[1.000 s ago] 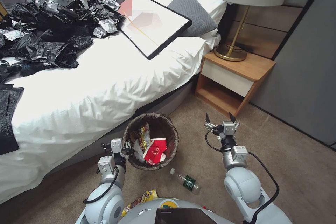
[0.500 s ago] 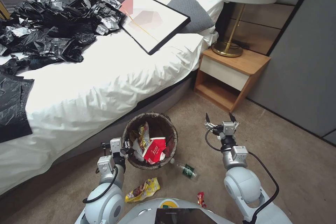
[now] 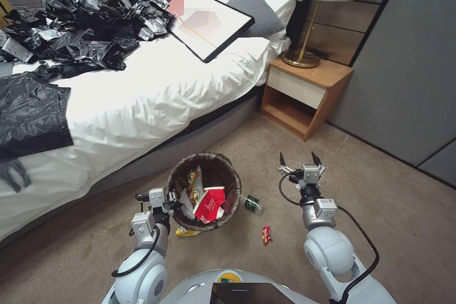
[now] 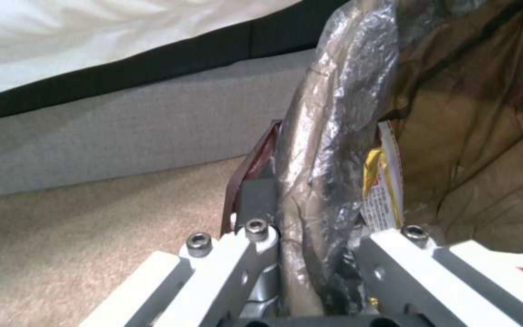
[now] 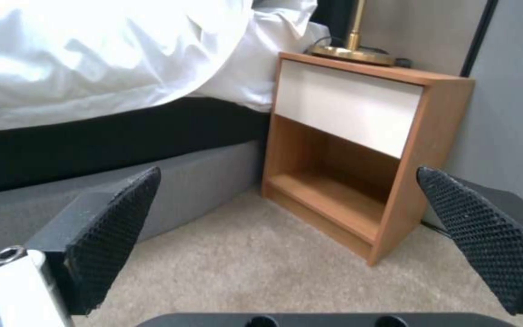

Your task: Pick up the trash bin, then pick up the garbage from the floor and place it into the trash bin.

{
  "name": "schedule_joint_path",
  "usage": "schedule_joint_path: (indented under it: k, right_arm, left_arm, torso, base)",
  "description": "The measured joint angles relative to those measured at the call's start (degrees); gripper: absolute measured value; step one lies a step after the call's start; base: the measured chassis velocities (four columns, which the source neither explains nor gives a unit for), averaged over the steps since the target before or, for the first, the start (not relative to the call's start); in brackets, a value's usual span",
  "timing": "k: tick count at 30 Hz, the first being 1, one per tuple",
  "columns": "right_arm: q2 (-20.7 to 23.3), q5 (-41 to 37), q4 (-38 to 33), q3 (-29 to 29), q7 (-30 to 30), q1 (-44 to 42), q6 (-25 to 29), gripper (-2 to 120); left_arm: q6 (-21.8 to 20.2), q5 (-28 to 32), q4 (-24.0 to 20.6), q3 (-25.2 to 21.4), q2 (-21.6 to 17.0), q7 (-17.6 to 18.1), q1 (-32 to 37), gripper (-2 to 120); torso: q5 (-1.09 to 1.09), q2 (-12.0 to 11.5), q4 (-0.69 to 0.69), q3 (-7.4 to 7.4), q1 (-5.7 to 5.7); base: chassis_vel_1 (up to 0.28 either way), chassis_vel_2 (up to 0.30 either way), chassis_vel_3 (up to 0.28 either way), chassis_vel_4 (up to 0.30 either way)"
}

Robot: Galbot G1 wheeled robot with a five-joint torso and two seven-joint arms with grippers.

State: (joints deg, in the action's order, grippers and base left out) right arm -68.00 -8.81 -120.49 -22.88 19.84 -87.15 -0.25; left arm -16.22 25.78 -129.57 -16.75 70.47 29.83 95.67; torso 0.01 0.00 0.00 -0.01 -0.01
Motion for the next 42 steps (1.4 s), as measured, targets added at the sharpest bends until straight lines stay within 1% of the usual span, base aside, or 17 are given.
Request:
schedule_joint_path:
  k: [12, 18, 20, 27, 35, 36, 37, 38, 39, 40, 41, 42]
  right_arm:
    - [0.0, 0.2, 0.5, 0.0, -0.2, 0.4, 0.4, 100]
    - [1.0, -0.2, 1.4, 0.0, -1.1, 1.2, 1.3, 100]
    - [2.3, -0.7, 2.3, 0.3, -1.7, 1.9, 1.8, 100]
    - [3.9, -1.3, 3.2, 0.6, -2.0, 2.7, 2.0, 100]
    - [8.4, -4.1, 5.7, 2.2, -2.9, 4.9, 2.6, 100]
    - [10.5, -5.5, 7.0, 3.4, -3.5, 5.9, 2.7, 100]
    - [10.5, -5.5, 7.0, 3.4, -3.5, 5.9, 2.7, 100]
    - [11.7, -6.5, 7.7, 4.1, -3.9, 6.6, 2.8, 100]
    - [13.9, -8.3, 8.9, 5.7, -4.5, 7.7, 3.0, 100]
    - [13.9, -8.3, 8.9, 5.7, -4.5, 7.7, 3.0, 100]
    - [15.4, -10.1, 9.6, 7.0, -5.0, 8.5, 3.0, 100]
    - [18.2, -13.8, 10.7, 9.5, -6.2, 10.4, 2.7, 100]
  left_arm:
    - [0.4, 0.0, 0.1, -0.7, 0.2, 0.2, -0.1, 4]
    - [0.5, 0.0, 0.2, -1.0, 0.3, 0.3, -0.2, 4]
    - [0.5, 0.1, 0.3, -1.1, 0.3, 0.3, -0.3, 4]
    - [0.5, 0.1, 0.4, -1.3, 0.3, 0.4, -0.3, 4]
    - [0.5, 0.2, 0.5, -1.6, 0.1, 0.4, -0.4, 4]
    - [0.6, 0.3, 0.5, -1.7, 0.0, 0.4, -0.4, 4]
    - [0.6, 0.3, 0.5, -1.7, 0.0, 0.4, -0.4, 4]
    - [0.6, 0.3, 0.5, -1.7, 0.0, 0.4, -0.4, 4]
    - [0.6, 0.3, 0.5, -1.8, -0.1, 0.4, -0.4, 4]
    - [0.6, 0.3, 0.5, -1.8, -0.1, 0.4, -0.4, 4]
    - [0.6, 0.4, 0.5, -1.8, -0.1, 0.4, -0.4, 4]
    - [0.6, 0.4, 0.6, -1.9, -0.2, 0.4, -0.5, 4]
  torso:
    - [-0.01, 0.0, 0.0, 0.02, 0.01]
    - [-0.01, 0.0, 0.0, 0.01, 0.01]
    - [-0.01, 0.0, 0.0, 0.02, 0.01]
    - [-0.01, 0.0, 0.0, 0.02, 0.01]
    - [-0.01, 0.0, 0.0, 0.01, 0.01]
    - [-0.01, 0.0, 0.0, 0.02, 0.01]
    - [-0.01, 0.0, 0.0, 0.02, 0.01]
    - [0.0, 0.0, 0.01, 0.02, 0.01]
    - [0.0, 0.0, -0.01, 0.01, 0.01]
    - [0.0, 0.0, -0.01, 0.01, 0.01]
    - [-0.01, 0.0, 0.01, 0.02, 0.01]
    - [-0.01, 0.0, 0.0, 0.01, 0.01]
  base:
    - [-0.006, 0.002, -0.005, 0.001]
    - [0.0, 0.0, 0.0, 0.0]
    - [0.0, 0.0, 0.0, 0.0]
    - [0.0, 0.0, 0.0, 0.0]
    - [0.0, 0.0, 0.0, 0.0]
    - [0.0, 0.0, 0.0, 0.0]
    - [0.0, 0.0, 0.0, 0.0]
    - [0.0, 0.0, 0.0, 0.0]
    - [0.0, 0.0, 0.0, 0.0]
    - [0.0, 0.0, 0.0, 0.0]
    - [0.0, 0.0, 0.0, 0.0]
    - [0.0, 0.0, 0.0, 0.0]
